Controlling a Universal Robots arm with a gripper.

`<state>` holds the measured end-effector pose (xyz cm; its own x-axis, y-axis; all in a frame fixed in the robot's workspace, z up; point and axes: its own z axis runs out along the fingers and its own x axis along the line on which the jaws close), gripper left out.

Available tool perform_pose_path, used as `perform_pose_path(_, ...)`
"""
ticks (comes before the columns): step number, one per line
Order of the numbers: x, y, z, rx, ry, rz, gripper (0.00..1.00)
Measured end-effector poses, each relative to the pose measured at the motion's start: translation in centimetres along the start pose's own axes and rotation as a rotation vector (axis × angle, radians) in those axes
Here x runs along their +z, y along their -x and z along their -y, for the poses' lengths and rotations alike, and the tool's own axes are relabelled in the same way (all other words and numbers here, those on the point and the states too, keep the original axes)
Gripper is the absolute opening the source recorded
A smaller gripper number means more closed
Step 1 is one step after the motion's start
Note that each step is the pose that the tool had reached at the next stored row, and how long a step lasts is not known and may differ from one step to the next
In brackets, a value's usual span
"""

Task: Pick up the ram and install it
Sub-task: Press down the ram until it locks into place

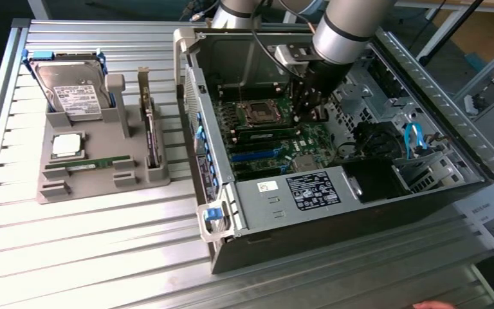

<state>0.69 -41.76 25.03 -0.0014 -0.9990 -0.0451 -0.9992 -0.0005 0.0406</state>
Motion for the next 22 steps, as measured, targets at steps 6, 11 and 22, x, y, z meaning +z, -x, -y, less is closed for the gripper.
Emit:
perform_pose_path(6, 0.04, 0.0, -0.96, 0.000, -0.0001, 0.0000, 0.10)
perform_pose_path(11, 0.07, 0.0, -1.82, 0.000, -0.0002, 0.0000, 0.10)
perform_pose_path(22, 0.15, 0.0, -3.67, 0.000, -0.0003, 0.0001, 0.10)
